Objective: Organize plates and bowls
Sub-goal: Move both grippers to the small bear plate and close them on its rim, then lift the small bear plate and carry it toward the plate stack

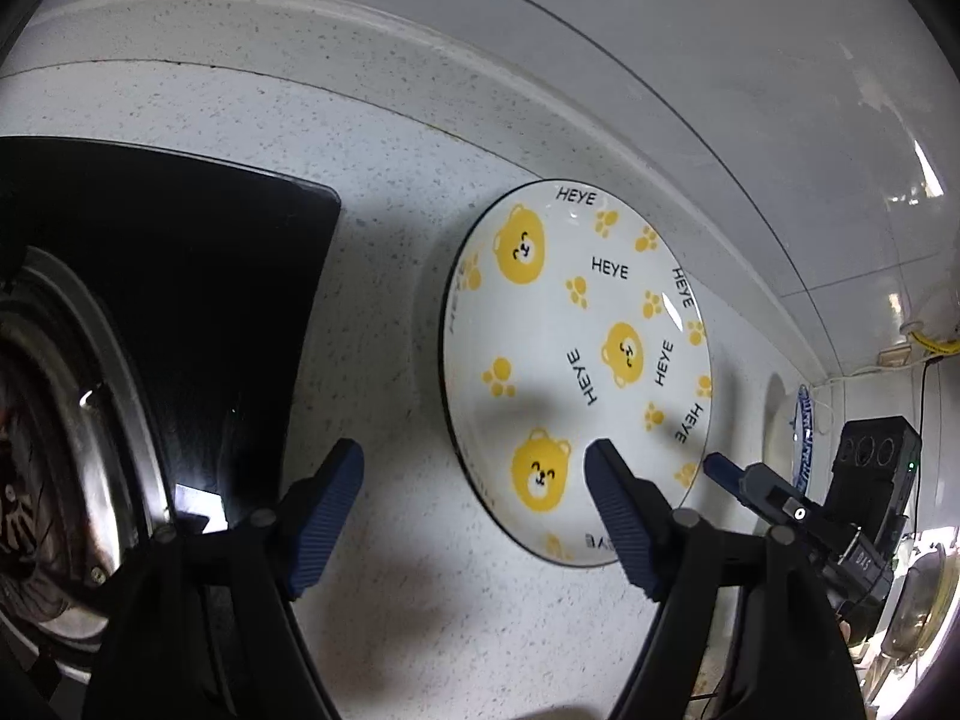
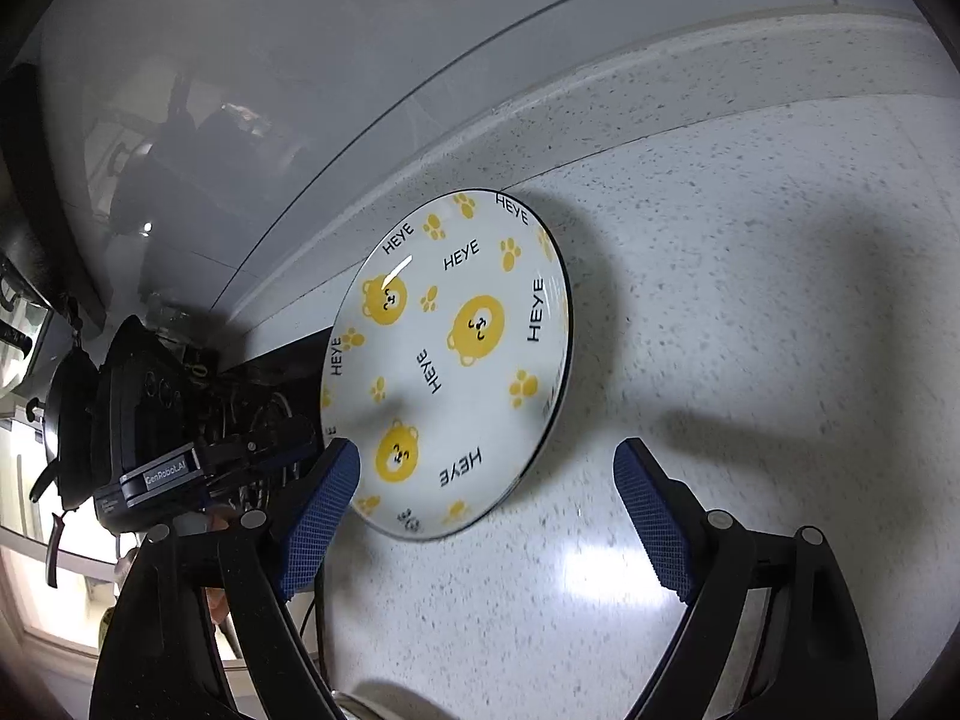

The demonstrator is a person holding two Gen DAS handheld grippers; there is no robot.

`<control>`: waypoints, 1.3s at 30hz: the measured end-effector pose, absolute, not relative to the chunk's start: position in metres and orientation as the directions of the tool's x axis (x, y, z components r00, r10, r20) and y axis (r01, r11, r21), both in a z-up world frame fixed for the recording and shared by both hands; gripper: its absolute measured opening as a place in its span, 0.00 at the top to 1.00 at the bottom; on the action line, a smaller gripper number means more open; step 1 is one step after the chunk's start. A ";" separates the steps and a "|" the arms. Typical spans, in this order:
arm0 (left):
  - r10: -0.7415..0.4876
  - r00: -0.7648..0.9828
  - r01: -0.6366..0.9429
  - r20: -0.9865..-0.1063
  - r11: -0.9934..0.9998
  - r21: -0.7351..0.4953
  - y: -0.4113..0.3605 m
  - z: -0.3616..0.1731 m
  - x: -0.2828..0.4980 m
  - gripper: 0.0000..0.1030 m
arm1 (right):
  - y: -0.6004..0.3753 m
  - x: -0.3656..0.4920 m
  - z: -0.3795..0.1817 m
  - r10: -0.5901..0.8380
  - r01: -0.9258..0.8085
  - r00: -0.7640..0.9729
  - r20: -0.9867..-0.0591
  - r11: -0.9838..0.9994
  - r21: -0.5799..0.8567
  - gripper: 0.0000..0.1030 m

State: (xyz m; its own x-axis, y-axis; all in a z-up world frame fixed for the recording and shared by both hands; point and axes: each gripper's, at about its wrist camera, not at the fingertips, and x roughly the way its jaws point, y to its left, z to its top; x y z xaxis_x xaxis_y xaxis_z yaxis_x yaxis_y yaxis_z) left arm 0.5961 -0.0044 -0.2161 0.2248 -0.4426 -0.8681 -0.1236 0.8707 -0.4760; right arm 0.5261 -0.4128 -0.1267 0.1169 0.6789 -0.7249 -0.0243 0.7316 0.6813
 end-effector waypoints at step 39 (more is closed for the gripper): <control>-0.564 0.231 -0.231 -0.793 0.760 -0.607 -0.009 -0.257 0.614 0.90 | -0.435 0.537 -0.160 0.655 0.048 0.040 -0.755 0.753 0.656 0.90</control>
State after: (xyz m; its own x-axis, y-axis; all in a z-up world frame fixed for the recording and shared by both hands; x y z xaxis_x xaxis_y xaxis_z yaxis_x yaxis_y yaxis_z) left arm 0.6141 -0.0092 -0.2569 0.2308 -0.5635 -0.7932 -0.2314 0.7600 -0.6073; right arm 0.5373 -0.4353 -0.1601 0.0399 0.6548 -0.7547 0.0475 0.7532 0.6561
